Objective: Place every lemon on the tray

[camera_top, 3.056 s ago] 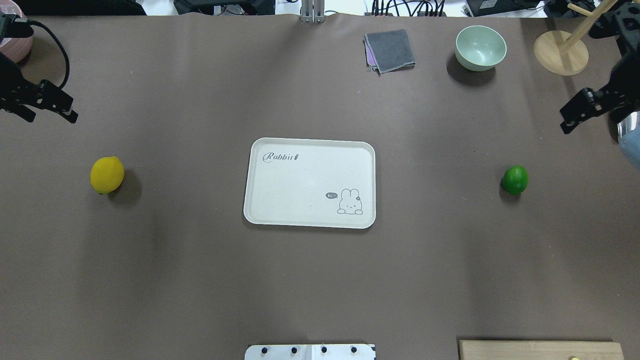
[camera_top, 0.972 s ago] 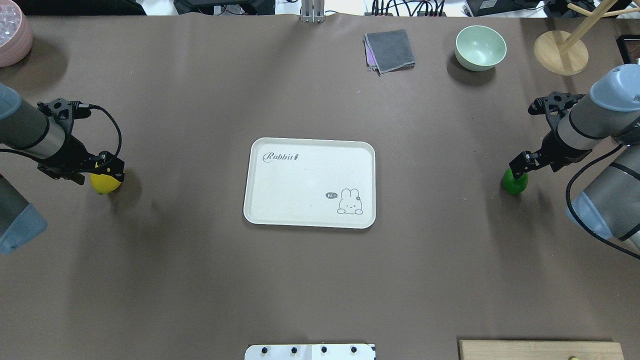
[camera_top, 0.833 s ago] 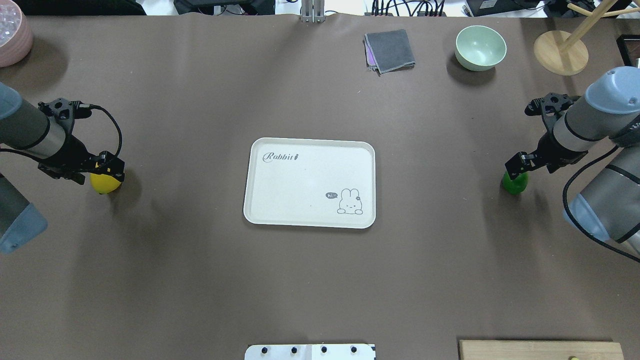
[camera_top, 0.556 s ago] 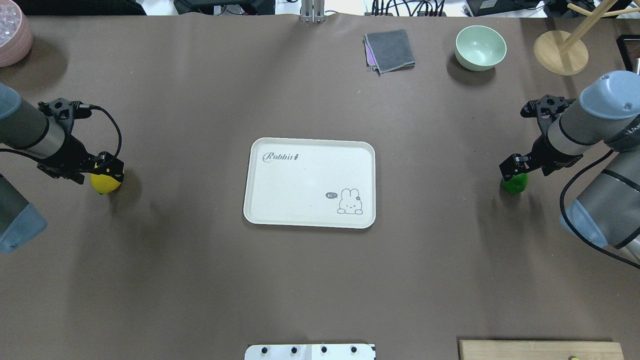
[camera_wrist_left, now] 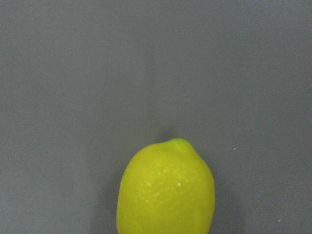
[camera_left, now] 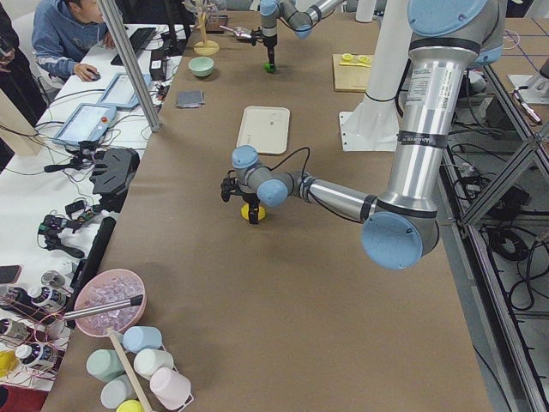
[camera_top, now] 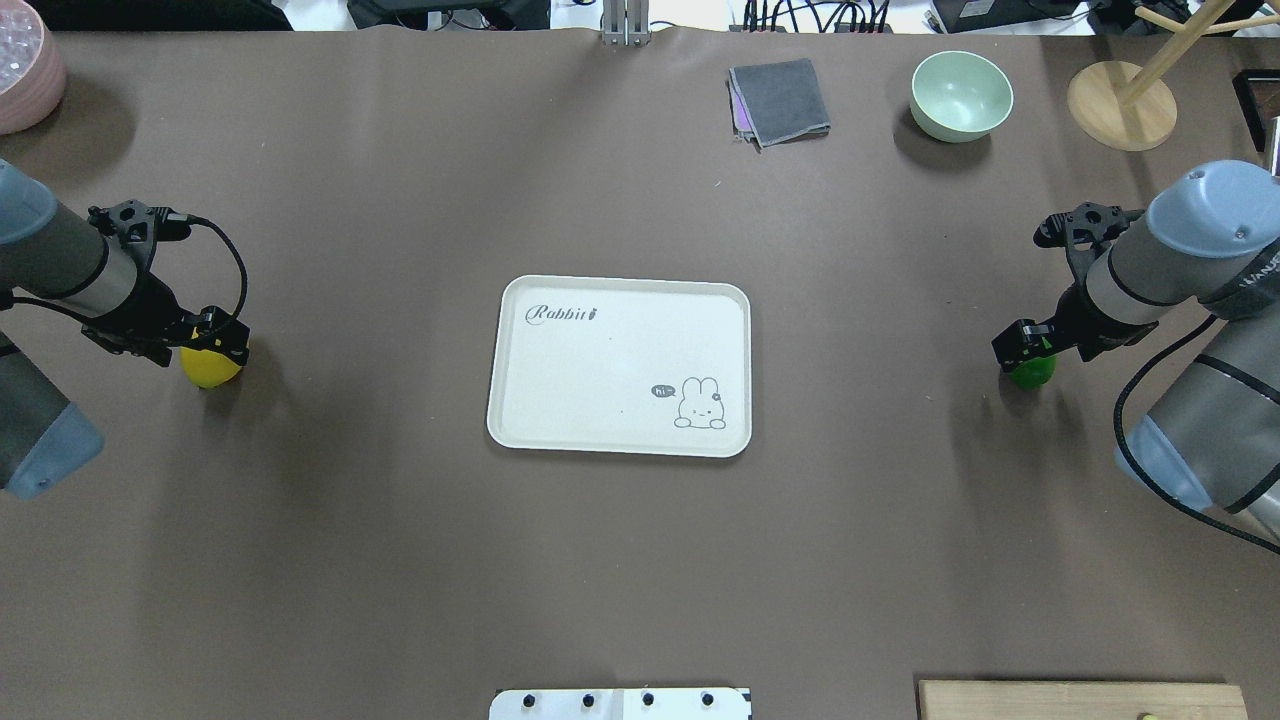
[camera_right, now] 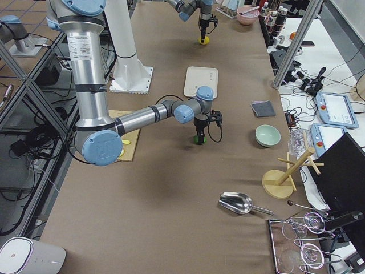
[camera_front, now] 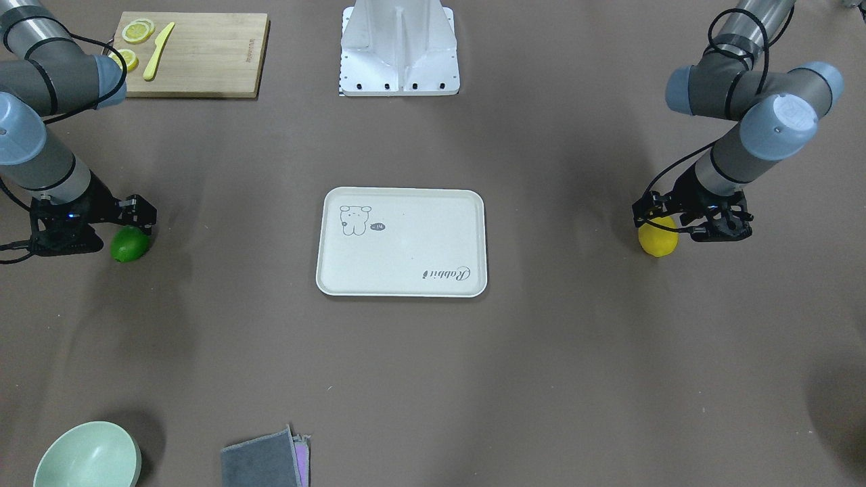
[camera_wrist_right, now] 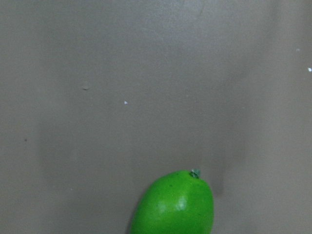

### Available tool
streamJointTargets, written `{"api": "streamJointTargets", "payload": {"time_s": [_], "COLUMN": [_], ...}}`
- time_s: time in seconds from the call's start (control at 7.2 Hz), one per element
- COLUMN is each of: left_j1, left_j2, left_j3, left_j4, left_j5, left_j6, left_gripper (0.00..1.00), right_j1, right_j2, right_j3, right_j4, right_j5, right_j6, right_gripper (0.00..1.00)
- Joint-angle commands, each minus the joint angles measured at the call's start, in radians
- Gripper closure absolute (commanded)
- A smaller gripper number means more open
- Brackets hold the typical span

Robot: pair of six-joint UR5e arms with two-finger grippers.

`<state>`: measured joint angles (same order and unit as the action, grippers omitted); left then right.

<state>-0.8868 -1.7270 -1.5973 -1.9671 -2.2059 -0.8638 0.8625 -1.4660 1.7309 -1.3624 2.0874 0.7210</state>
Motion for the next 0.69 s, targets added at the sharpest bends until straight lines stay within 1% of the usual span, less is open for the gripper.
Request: {"api": "streamJointTargets", "payload": {"time_s": [0.0, 0.14, 0.28, 0.42, 0.56], "left_j1": [0.0, 0.0, 0.0, -0.001, -0.003], "left_j2": [-0.016, -0.023, -0.026, -0.025, -0.025], "left_j3": [0.028, 0.045, 0.066, 0.072, 0.069], "left_j4": [-0.015, -0.016, -0.048, -0.07, -0.07], "left_j5": [0.0, 0.0, 0.0, 0.005, 0.005], "left_j6": [0.003, 0.005, 0.003, 0.0, -0.004], "left_gripper": [0.02, 0.03, 0.03, 0.04, 0.07], "right_j1": [-0.008, -0.01, -0.01, -0.01, -0.011], "right_j2": [-0.002, -0.026, -0.033, -0.036, -0.036], "right_j3": [-0.004, -0.008, -0.031, -0.043, -0.042], "right_j4": [0.002, 0.04, 0.08, 0.097, 0.097], "right_j5": [-0.007, -0.016, -0.016, -0.017, -0.02], "right_j6": [0.0, 0.0, 0.001, 0.001, 0.005], "right_gripper": [0.01, 0.03, 0.05, 0.11, 0.19]}}
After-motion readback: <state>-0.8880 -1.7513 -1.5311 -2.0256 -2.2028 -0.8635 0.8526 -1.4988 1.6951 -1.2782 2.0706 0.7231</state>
